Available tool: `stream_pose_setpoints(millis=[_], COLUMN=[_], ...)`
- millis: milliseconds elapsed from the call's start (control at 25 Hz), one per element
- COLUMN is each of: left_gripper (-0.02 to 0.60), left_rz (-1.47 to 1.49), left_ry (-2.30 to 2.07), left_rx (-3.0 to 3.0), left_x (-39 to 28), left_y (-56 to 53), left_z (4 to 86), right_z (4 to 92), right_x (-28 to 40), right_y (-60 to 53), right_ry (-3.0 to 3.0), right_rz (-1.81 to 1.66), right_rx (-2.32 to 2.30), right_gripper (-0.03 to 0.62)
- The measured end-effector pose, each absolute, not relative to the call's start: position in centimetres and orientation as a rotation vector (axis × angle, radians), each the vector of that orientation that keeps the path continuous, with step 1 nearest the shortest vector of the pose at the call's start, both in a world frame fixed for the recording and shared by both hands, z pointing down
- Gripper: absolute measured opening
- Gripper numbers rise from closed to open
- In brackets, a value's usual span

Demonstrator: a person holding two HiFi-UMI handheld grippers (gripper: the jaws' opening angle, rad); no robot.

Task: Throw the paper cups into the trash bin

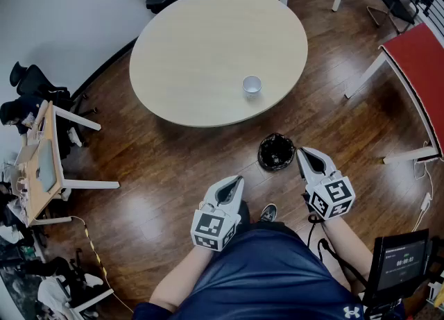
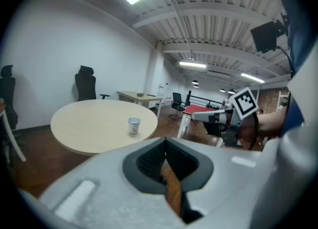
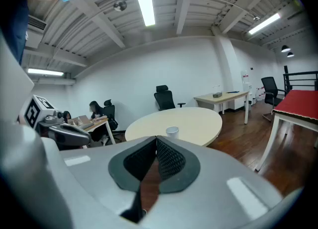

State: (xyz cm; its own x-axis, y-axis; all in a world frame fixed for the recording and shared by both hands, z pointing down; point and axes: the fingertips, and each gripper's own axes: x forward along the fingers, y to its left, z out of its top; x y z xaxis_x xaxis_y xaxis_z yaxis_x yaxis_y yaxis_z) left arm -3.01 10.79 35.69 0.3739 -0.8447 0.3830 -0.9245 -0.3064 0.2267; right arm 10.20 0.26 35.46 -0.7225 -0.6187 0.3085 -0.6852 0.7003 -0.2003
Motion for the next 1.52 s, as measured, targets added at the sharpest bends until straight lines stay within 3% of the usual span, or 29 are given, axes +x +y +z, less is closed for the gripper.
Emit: stream_pose_setpoints(millis=[200,360,640,1080,1360,1520], left_gripper=[0.003,0.003,0.003,0.003,0.003,0.003], left_rz=[0.249,0.21,0.219,0.28,0.302,0.319], left_ry=[-1.575,-1.565,-1.436,-1.443,-1.445,-1.446], left_rx=[2.196,2.189,2.275,2.252,2.209,2.199], left_x=[-6.9,-10.3,-13.6,-10.8,-11.3,-11.1], left_y=[7.9,4.6,-1.8,-8.1,-6.7,-6.7], left_z=[36.5,36.9,36.1,36.6,37.0,37.7], right_z=[36.9,38.3,40.2,47.0,49.6,50.2], right_x=[7.5,3.7,0.1,2.2,-1.2,-0.9], right_y=[-7.1,-12.7,-20.4,-24.5,-23.4,-23.0], right_ry=[-2.642,-2.573,-2.437,-2.309,-2.222,-2.198], right_rz=[0.504,0.58,0.585,0.762,0.767,0.756], right_rx=[1.057,1.061,1.142,1.026,0.85,0.842], right_gripper=[0.015,0.112,0.127,0.127,0.129,0.041])
